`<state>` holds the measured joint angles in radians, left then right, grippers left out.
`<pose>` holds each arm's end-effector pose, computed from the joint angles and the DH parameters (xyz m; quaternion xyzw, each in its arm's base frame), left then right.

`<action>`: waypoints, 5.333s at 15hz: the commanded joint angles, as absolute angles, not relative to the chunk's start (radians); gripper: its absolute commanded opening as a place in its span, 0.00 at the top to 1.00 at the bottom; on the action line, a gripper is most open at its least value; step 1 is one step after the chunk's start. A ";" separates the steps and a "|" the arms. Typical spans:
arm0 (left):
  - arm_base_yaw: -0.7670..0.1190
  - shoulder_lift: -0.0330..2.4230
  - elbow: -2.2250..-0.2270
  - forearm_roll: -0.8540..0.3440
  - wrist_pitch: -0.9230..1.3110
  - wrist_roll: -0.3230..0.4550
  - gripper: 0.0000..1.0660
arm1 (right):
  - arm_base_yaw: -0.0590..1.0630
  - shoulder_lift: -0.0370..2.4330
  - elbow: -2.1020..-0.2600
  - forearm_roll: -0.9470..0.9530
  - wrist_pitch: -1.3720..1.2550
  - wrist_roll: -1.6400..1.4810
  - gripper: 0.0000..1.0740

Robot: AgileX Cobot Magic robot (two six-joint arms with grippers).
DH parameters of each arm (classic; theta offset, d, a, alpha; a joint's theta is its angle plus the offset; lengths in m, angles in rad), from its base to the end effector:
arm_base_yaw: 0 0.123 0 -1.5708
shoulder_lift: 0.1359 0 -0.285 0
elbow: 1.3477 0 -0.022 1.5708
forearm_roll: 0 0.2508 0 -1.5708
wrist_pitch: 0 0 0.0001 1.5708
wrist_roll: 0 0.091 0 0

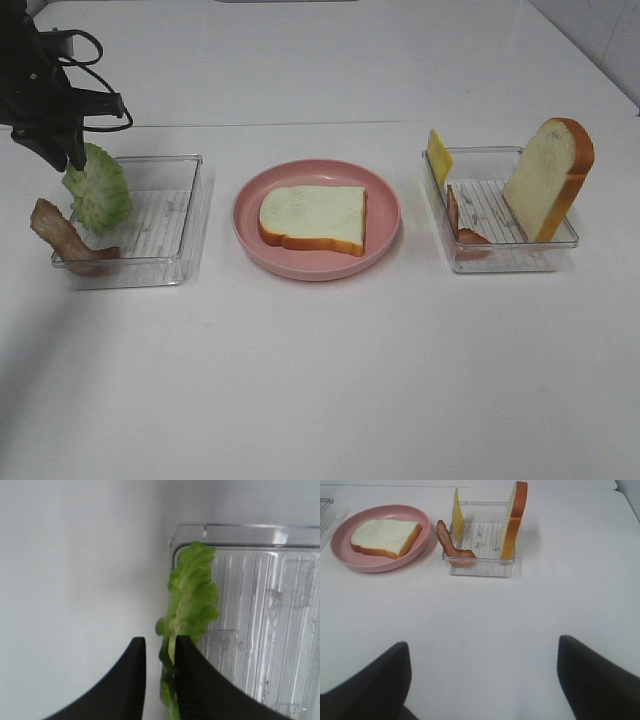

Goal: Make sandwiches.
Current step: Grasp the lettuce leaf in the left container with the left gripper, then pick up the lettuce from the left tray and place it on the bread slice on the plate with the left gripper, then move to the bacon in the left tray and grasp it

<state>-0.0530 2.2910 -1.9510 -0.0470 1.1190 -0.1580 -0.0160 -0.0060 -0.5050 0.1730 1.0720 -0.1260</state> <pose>0.4806 -0.0294 0.1792 -0.0603 0.9930 -0.0324 0.0964 -0.0073 0.0139 0.2787 -0.0510 0.8486 0.0492 0.5243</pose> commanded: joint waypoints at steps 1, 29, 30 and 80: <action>-0.057 2.289 -1.954 -0.040 1.114 -0.165 0.96 | -0.022 -0.019 -0.506 0.172 1.063 -0.130 0.29; -0.356 2.430 -2.037 -1.120 0.976 0.268 1.00 | -0.022 -0.019 -0.506 0.173 1.063 -0.130 0.29; -0.356 2.453 -2.037 -1.109 0.977 0.270 1.00 | -0.022 -0.019 -0.506 0.173 1.063 -0.130 0.29; -0.071 1.696 -1.488 0.000 1.276 -0.212 0.32 | -0.022 -0.019 -0.506 0.173 1.063 -0.130 0.29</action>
